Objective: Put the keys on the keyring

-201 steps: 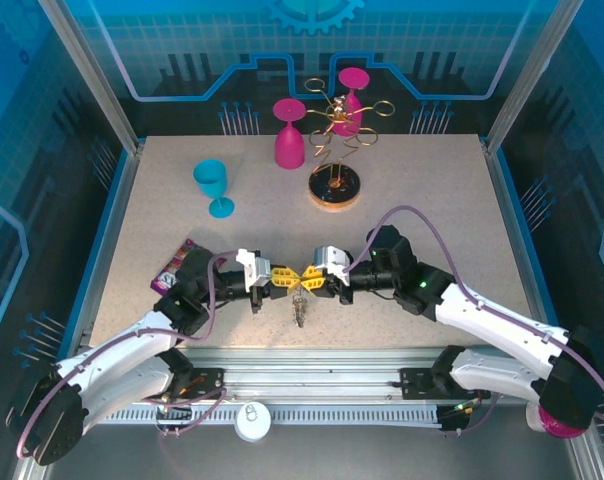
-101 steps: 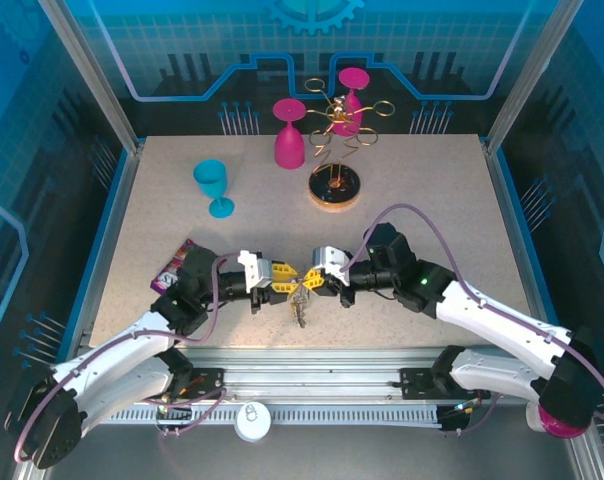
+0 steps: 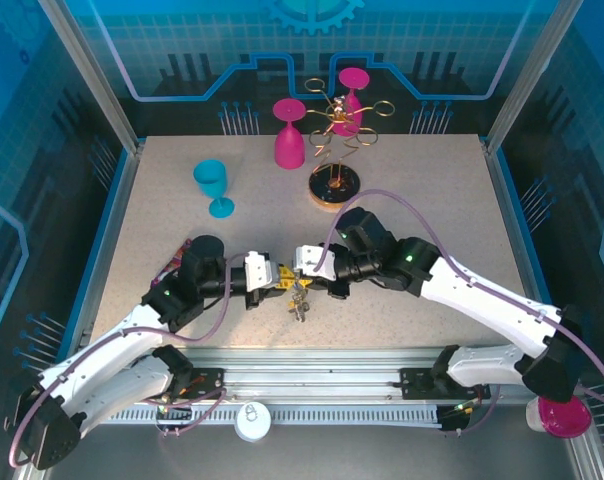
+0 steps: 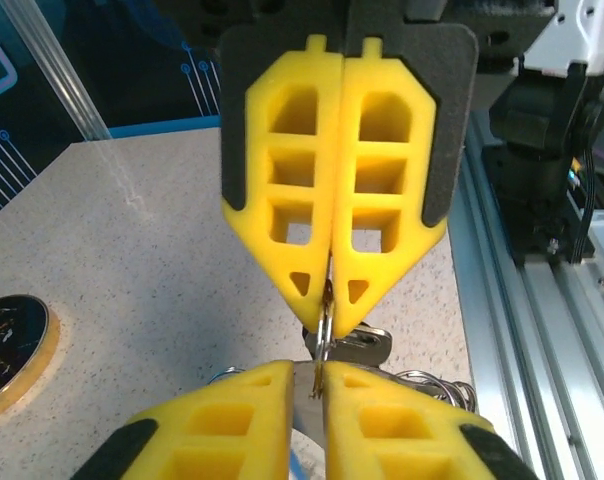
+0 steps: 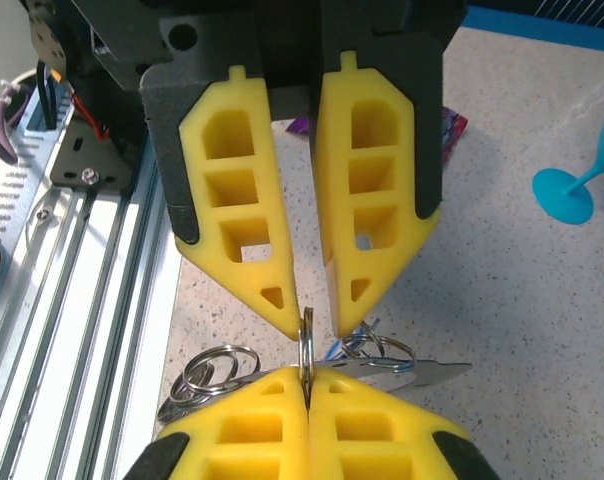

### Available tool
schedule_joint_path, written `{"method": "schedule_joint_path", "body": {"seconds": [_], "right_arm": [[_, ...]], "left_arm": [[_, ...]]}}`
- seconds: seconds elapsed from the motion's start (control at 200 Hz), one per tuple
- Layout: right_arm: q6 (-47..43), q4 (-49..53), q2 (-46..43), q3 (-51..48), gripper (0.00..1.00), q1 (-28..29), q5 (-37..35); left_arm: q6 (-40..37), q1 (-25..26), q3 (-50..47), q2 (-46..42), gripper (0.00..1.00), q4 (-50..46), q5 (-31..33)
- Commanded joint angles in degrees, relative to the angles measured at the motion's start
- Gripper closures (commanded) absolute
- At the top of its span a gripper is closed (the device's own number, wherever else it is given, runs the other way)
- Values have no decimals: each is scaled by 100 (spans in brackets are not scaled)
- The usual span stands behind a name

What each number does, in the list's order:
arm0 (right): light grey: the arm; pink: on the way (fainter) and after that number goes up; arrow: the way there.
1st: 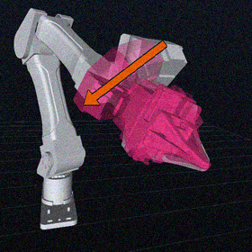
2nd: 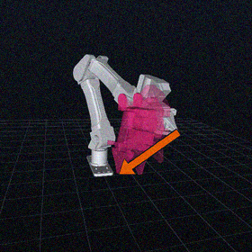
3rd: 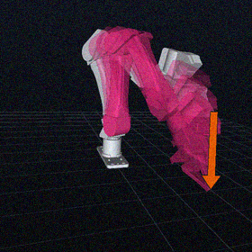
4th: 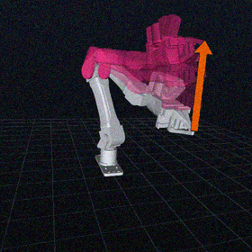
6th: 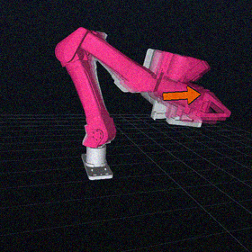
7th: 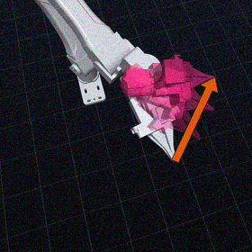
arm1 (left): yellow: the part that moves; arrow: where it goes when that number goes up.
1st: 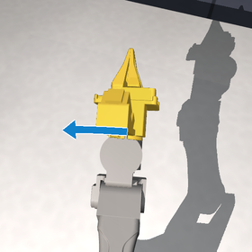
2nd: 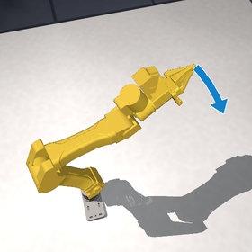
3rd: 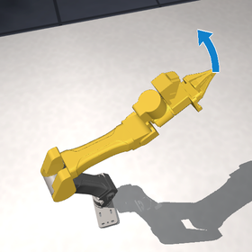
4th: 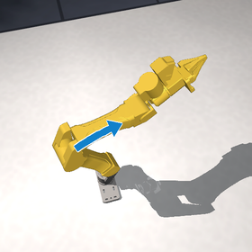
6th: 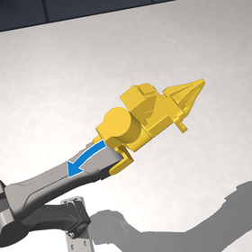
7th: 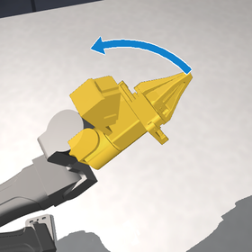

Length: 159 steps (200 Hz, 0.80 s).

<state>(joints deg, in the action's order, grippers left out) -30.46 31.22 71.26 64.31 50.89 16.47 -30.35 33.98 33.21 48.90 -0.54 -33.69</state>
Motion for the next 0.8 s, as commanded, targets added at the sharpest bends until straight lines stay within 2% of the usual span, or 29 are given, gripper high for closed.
{"method": "schedule_joint_path", "body": {"seconds": [0.0, 0.095, 0.18, 0.315, 0.435, 0.465, 0.565, 0.791], "right_arm": [[-245, 345, 122, 390, 100, 144, -77], [-250, 355, 210, 531, 100, 192, -44], [-194, 346, 222, 573, 100, 207, -45], [129, -2, -86, 257, 100, 115, -36], [600, -608, -611, -397, 69, -214, 227], [741, -792, -738, -576, 64, -305, 345], [1085, -1260, -975, -1024, 60, -488, 618], [1440, -1887, -997, -1358, 60, -489, 886]], "left_arm": [[-173, 16, 221, 54, 90, -210, -67], [-158, 16, 245, 99, 92, -191, -113], [-147, 19, 226, 102, 100, -147, -129], [-31, 20, 25, -30, 100, 202, -63], [325, 19, -348, -210, 100, 965, -54], [416, 17, -419, -234, 100, 1123, -89], [605, 15, -555, -233, 100, 1473, -210], [714, 19, -607, -207, 100, 1666, -348]]}}
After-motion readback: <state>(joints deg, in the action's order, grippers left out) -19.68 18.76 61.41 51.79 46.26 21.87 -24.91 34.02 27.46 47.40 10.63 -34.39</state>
